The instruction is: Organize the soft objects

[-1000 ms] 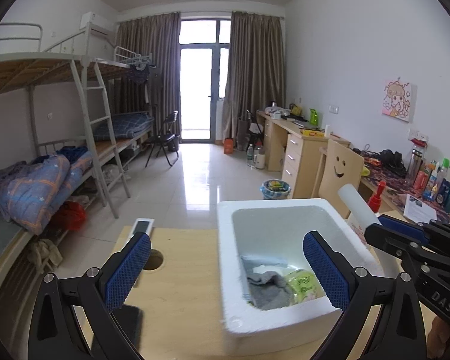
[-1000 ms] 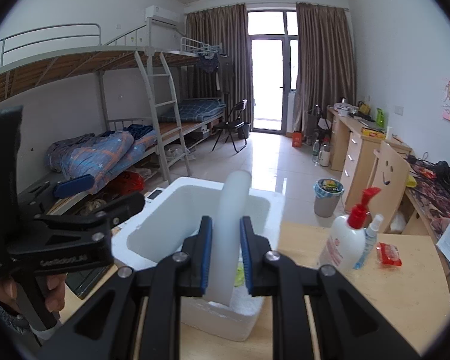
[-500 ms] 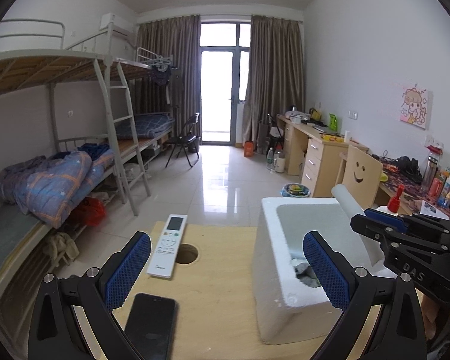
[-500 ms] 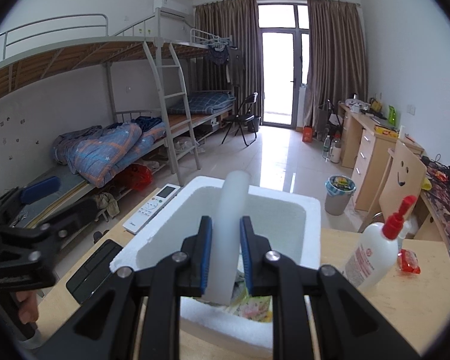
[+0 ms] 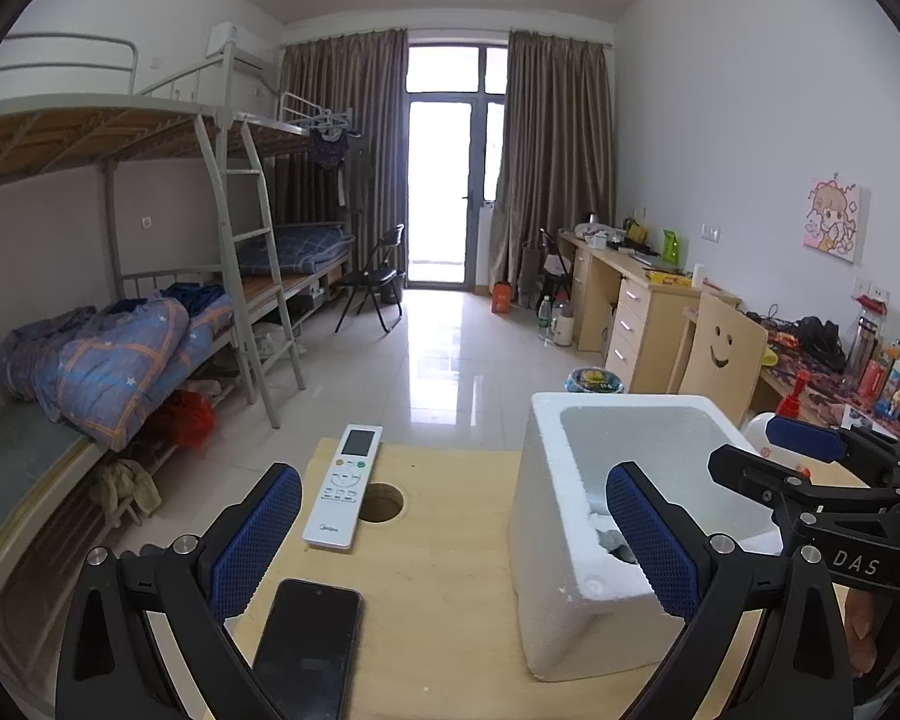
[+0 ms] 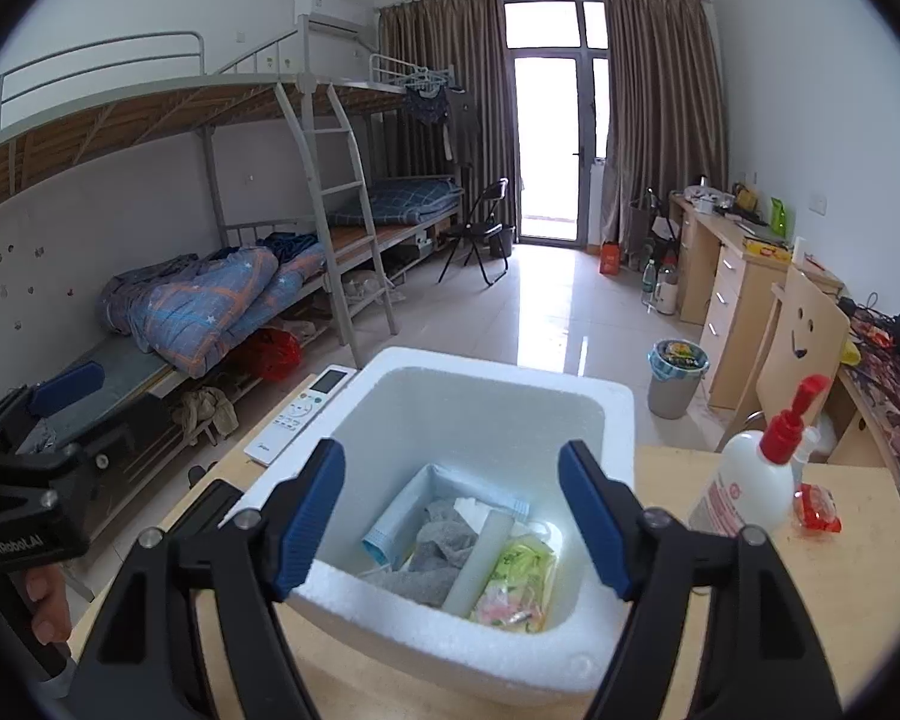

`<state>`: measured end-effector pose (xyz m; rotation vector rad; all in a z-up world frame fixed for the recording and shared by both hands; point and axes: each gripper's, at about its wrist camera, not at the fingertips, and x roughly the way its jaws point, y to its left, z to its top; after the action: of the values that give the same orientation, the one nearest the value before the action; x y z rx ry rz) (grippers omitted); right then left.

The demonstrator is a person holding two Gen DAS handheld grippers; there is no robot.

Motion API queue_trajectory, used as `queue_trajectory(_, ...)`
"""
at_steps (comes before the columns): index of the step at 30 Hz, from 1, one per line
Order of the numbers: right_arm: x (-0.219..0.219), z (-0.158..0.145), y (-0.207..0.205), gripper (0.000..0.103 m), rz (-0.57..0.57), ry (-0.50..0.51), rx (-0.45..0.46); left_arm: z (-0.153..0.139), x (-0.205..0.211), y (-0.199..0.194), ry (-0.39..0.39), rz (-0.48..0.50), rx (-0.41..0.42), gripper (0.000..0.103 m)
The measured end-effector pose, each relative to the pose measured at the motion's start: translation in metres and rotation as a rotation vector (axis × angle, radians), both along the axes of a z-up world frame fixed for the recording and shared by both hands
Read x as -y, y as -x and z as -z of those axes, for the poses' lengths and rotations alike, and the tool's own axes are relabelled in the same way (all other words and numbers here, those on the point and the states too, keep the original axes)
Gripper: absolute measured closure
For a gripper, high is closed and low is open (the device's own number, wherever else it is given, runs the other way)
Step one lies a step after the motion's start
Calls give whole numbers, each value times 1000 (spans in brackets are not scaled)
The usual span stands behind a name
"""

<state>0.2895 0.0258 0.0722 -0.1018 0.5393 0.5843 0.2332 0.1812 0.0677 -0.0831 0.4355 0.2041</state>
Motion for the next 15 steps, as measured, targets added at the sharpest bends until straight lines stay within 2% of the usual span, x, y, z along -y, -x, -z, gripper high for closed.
queue_trajectory(13,33,-22,64,24,27,-26,75,-17,36,50,-7,45,49,1)
queue_trajectory(15,42,-25,76,13,34,-32,85,-18,43,61,-9,51,56,1)
